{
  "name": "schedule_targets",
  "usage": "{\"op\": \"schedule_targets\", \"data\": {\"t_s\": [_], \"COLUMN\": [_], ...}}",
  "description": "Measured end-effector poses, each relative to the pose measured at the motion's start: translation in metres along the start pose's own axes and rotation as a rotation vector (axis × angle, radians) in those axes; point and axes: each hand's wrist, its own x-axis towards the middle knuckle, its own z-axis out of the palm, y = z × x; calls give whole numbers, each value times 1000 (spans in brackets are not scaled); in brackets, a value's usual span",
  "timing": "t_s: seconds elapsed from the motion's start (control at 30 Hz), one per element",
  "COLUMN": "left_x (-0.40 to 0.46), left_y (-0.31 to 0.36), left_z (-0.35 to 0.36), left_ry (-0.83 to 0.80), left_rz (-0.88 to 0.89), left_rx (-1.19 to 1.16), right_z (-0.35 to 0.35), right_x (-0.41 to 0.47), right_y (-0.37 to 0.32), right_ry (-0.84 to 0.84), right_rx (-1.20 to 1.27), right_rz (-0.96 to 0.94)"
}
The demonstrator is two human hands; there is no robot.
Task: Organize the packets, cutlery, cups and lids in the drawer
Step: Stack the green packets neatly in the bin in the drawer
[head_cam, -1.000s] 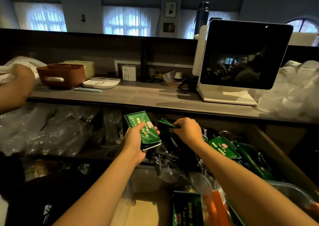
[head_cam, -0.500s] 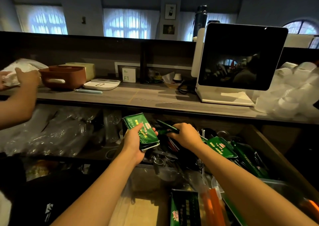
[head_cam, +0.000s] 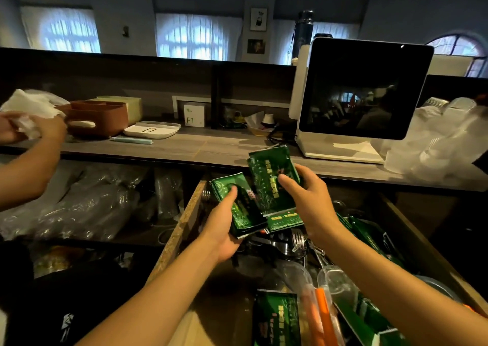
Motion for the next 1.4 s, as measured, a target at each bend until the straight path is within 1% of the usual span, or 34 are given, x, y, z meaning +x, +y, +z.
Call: {"op": "schedule_targets", "data": {"t_s": [0.1, 0.17, 0.23, 0.3, 0.4, 0.53, 0.6, 0.73, 0.83, 0.9, 1.0, 1.07, 1.17, 1.3, 1.33, 1.4], "left_x": [-8, -12, -15, -15, -11, -11, -15, -18, -22, -24, -22, -21, -18, -21, -19, -17], "left_y": [-8, -13, -20, -28, -38, -41, -42, -39, -36, -35, -35, -35, -39, -46, -47, -46], "left_z": [9, 14, 18, 19, 17, 16, 18, 17, 16, 17, 18, 20, 20, 21, 20, 18], "left_ry": [-25, -59, -37, -5, 17, 40, 50, -80, -159, -183, -133, -100, -62, -96, -90, -98], "left_rz": [-44, -64, -50, -41, -32, 14, 6, -109, -141, -155, -154, -130, -71, -103, -102, -100], "left_rx": [33, 64, 118, 173, 224, 253, 211, 84, -1, -64, -66, -30, 18, 30, 22, 20], "right_z": [-8, -10, -12, -12, -12, -18, -22, -23, -22, -20, -24, -29, -24, -9, -8, -8], "right_x": [-10, -19, -24, -29, -35, -41, -41, -42, -44, -43, -38, -38, -44, -53, -54, -54], "right_y": [2, 11, 24, 33, 37, 36, 37, 41, 38, 37, 31, 28, 30, 46, 46, 45], "right_ry": [-26, 4, 51, 51, 46, 45, 30, 59, 37, 87, 218, 216, 137, 110, 108, 92], "right_rx": [225, 247, 104, -5, -43, -57, -89, -110, -168, -152, 50, 111, 21, -386, -443, -454], "right_rz": [174, 241, 204, 170, 173, 122, 115, 180, 134, 101, 134, 140, 87, -36, -43, -40]}}
